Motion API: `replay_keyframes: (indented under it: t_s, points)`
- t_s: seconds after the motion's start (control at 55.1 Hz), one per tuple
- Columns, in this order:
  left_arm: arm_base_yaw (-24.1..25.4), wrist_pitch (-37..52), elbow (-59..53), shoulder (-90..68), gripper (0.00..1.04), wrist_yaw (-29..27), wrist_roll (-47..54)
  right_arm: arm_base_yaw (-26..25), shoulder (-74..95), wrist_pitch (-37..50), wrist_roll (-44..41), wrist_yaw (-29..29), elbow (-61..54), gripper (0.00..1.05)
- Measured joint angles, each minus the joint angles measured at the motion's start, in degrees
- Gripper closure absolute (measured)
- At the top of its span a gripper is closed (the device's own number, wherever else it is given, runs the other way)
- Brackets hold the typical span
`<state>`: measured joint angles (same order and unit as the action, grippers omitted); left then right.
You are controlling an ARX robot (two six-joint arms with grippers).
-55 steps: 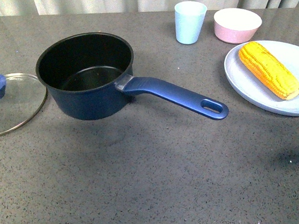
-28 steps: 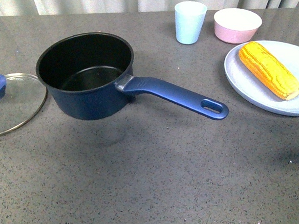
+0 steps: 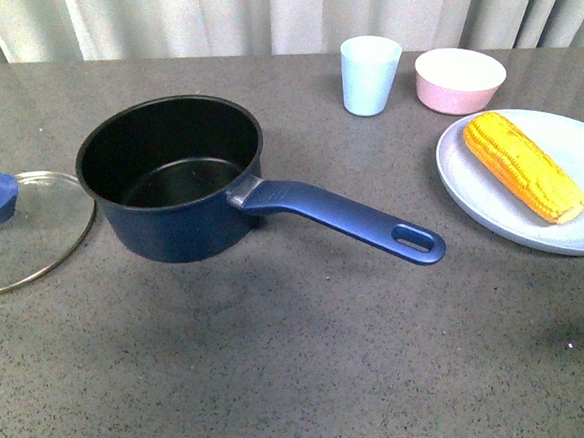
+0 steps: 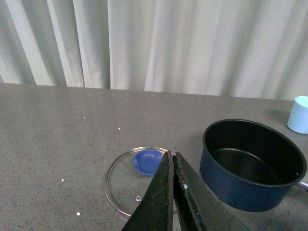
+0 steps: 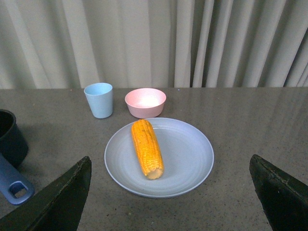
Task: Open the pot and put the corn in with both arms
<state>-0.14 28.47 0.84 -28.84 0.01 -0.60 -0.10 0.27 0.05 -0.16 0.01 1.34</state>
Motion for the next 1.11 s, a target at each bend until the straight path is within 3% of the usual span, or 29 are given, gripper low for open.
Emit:
replay_keyframes:
  t_s: [0.69, 0.799, 1.108]
  points:
    - [0.0, -18.5, 0.0, 19.0, 1.03, 0.0, 0.0, 0.0, 0.0, 0.0, 0.0, 0.0, 0.0, 0.09]
    - [0.0, -27.8, 0.0, 26.6, 1.03, 0.0, 0.0, 0.0, 0.0, 0.0, 0.0, 0.0, 0.0, 0.09]
    - [0.0, -28.5, 0.0, 28.0, 1.03, 0.0, 0.0, 0.0, 0.0, 0.0, 0.0, 0.0, 0.0, 0.09]
